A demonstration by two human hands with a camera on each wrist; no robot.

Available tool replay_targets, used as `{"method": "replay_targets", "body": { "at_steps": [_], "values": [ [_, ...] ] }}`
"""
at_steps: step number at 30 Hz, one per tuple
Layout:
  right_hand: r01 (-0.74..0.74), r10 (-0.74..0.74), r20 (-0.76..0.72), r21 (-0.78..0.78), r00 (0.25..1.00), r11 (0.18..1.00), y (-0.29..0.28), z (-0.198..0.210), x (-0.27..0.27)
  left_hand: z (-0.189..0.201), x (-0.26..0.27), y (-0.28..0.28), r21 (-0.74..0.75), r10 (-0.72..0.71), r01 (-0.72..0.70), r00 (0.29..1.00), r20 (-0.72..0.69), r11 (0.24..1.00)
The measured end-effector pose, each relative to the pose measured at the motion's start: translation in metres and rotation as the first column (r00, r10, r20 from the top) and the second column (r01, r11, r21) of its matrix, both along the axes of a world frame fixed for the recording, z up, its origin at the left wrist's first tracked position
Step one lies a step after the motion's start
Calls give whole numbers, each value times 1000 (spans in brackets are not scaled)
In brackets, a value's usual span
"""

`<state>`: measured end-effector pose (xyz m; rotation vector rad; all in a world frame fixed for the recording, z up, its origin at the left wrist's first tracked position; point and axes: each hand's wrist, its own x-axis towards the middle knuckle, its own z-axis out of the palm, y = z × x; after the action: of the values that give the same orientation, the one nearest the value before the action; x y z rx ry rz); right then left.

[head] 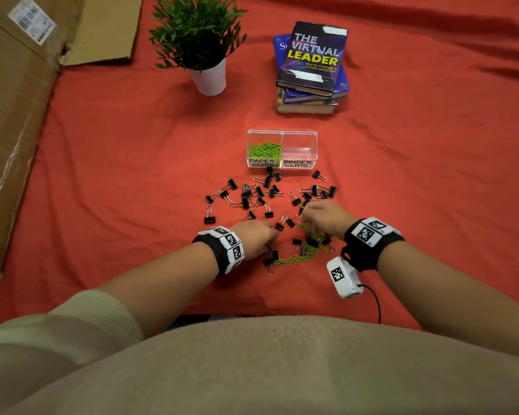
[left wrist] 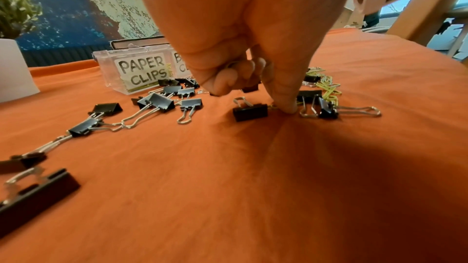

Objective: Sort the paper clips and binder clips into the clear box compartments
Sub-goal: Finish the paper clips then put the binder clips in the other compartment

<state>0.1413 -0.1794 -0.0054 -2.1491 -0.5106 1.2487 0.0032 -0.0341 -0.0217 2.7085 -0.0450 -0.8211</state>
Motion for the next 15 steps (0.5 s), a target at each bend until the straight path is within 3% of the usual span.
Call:
{"method": "replay_targets", "body": {
  "at_steps": [3,6,8,11,13,15],
  "values": [
    [178,-150,-289,70,945,982,-2,8,-2,-1,0,-3,55,-30,31,999,-15,998],
    [148,-125,-328,44,936,988,-2,10,-6,-2,0,-7,121,-79,81,997,-26,989],
    [44,-36,-268,21,963,999,-1,11,-11,-1,0,-11,153,-95,100,995,-39,983],
    [-241,238,-56,-38,970,970,-1,4,-20,-2,0,-14,171,-104,110,994,-46,979],
    [-433,442,102,-100,891,896,-1,-2,-29,-3,-2,-13,143,-49,55,998,-46,988],
    [-597,623,233,-180,747,782,-2,-6,-39,-3,-2,-8,23,95,-94,995,-41,995]
  ]
}}
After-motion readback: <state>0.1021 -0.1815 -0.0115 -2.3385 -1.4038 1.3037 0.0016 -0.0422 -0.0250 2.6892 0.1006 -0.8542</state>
